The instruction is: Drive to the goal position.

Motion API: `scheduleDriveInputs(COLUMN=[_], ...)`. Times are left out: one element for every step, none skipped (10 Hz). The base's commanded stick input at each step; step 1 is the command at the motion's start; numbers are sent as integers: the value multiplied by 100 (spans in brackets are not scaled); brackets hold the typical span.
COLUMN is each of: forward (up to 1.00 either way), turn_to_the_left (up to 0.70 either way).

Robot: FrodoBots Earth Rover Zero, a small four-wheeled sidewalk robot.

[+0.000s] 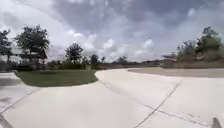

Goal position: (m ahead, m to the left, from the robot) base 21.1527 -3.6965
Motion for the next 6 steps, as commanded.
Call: scheduleDriveInputs(forward=[70, 70, 70, 70, 70, 70], turn_to_the_left=[0, 0, 0, 0, 0, 0])
